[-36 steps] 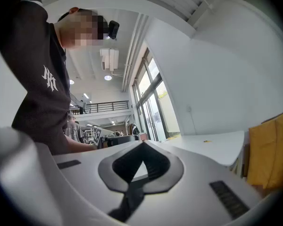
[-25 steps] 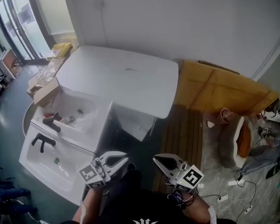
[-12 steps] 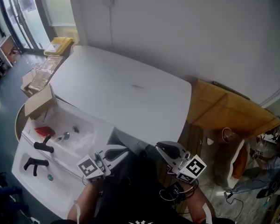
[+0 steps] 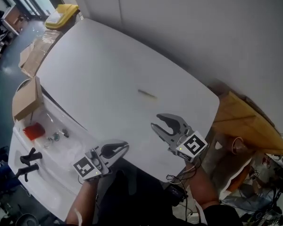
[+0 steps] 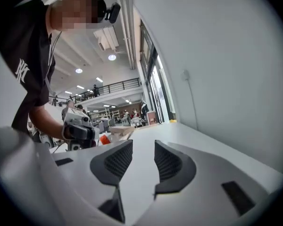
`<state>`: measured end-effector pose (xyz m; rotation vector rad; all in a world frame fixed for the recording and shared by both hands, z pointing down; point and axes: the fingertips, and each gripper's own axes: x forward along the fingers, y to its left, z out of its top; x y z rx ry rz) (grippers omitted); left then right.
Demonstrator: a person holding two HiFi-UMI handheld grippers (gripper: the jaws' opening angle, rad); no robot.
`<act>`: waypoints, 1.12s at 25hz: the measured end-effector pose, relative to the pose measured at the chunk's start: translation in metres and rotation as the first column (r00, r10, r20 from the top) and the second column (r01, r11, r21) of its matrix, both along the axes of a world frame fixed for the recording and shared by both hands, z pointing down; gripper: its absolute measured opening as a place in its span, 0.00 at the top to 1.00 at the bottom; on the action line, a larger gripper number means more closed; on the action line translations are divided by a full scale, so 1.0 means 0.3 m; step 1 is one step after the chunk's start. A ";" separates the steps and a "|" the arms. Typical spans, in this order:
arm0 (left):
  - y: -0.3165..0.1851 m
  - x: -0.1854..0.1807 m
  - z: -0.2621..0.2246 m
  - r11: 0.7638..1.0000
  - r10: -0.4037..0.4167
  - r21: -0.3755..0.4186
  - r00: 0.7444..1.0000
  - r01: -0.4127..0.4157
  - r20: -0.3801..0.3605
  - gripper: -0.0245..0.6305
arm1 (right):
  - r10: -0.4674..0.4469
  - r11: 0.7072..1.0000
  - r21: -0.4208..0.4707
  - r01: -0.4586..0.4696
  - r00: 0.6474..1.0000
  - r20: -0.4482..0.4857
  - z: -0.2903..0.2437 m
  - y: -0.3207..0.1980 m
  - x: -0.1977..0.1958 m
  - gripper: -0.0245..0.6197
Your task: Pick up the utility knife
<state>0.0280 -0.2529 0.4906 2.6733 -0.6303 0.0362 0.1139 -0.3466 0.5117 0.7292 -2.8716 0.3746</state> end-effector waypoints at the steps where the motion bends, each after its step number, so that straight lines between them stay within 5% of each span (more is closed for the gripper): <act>1: -0.055 0.006 0.037 1.000 -0.016 -0.011 1.000 0.016 0.005 0.95 | -0.017 1.000 -0.011 0.016 0.999 -0.032 0.060 -0.074 -0.003 0.76; 7: -0.214 0.011 0.211 0.994 -0.081 -0.068 0.996 0.083 0.032 0.95 | -0.139 0.990 -0.046 0.131 0.944 -0.299 0.409 -0.339 -0.069 0.70; 11: -0.231 -0.005 0.281 0.991 -0.093 -0.091 0.995 0.096 0.037 0.95 | -0.189 0.982 -0.084 0.169 0.898 -0.398 0.550 -0.403 -0.103 0.70; 23: -0.229 0.027 0.381 0.986 -0.088 -0.140 0.995 0.093 0.041 0.95 | -0.231 0.972 -0.135 0.190 0.865 -0.446 0.648 -0.470 -0.121 0.76; 28: -0.236 0.021 0.379 0.986 -0.087 -0.140 0.995 0.094 0.055 0.95 | -0.265 0.964 -0.162 0.212 0.826 -0.498 0.676 -0.468 -0.126 0.78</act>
